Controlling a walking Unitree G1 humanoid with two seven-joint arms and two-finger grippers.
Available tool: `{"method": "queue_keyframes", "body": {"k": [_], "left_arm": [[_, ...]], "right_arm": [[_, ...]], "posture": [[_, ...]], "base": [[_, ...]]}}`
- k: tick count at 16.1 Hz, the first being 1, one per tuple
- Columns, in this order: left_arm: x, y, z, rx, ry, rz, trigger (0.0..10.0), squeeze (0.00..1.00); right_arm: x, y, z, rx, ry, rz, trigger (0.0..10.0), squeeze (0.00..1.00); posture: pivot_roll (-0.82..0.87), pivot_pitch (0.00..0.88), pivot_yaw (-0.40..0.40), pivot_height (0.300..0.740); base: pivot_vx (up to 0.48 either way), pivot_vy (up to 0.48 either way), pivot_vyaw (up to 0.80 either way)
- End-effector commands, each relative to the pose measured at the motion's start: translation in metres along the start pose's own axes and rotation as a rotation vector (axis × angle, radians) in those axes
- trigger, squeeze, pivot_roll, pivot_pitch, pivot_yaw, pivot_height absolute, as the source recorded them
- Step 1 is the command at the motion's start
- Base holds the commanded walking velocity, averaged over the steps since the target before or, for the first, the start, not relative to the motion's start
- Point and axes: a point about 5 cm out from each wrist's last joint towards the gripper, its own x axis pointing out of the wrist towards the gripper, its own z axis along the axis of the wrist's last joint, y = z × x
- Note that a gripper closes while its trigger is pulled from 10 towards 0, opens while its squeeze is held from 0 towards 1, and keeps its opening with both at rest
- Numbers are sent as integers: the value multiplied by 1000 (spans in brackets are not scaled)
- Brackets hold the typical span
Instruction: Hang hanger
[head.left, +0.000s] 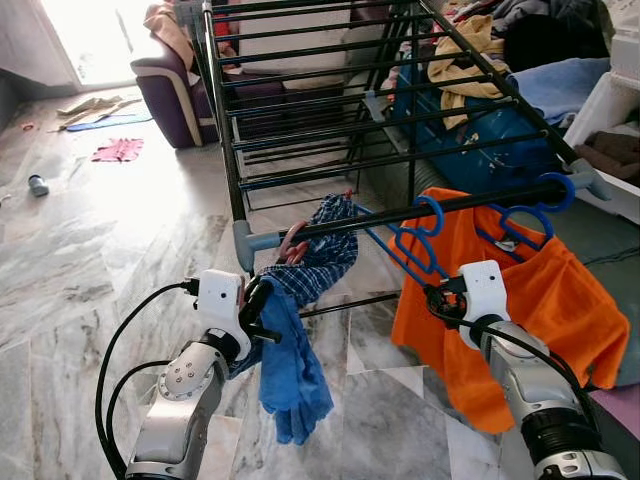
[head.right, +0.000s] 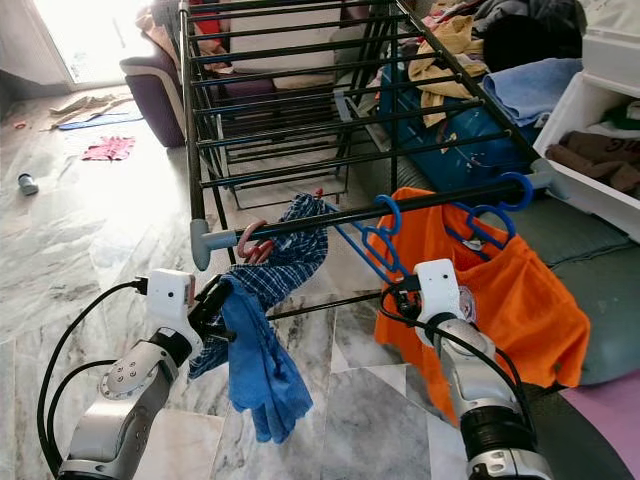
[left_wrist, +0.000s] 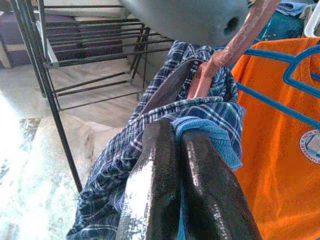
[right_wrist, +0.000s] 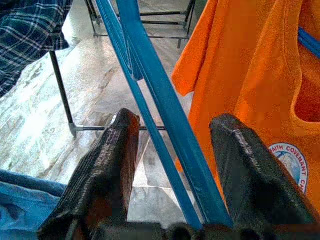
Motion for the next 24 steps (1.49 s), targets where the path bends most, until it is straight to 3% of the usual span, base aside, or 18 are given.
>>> {"method": "queue_keyframes", "body": {"k": [1, 2, 9, 10, 11, 12, 24], "left_arm": [[1, 2, 0, 19, 12, 7, 10000, 0], [1, 2, 0, 19, 12, 8, 10000, 0], [0, 3, -1, 21, 18, 13, 10000, 0], [0, 3, -1, 23, 19, 10, 10000, 0], [0, 3, -1, 24, 20, 9, 10000, 0], [0, 3, -1, 24, 22, 9, 10000, 0], [0, 3, -2, 27, 33, 10, 10000, 0]], "right_arm": [[-2, -2, 3, -18, -4, -1, 10000, 176], [-2, -2, 2, -21, -2, 1, 10000, 0], [-12, -11, 10, -10, -13, 30, 10000, 0], [-14, -13, 11, -17, -14, 34, 4353, 0], [-15, -13, 11, -15, -15, 37, 1098, 0], [-16, -13, 13, -17, -19, 51, 0, 0], [-26, -10, 5, -31, 36, 108, 0, 0]], "posture": [[-63, 55, 19, 740], [-62, 55, 18, 740], [-62, 58, 18, 740], [-63, 59, 20, 740], [-63, 59, 20, 740], [-63, 59, 21, 740], [-66, 62, 21, 740]], "base": [[0, 0, 0], [0, 0, 0], [0, 0, 0], [0, 0, 0], [0, 0, 0], [0, 0, 0], [0, 0, 0]]}}
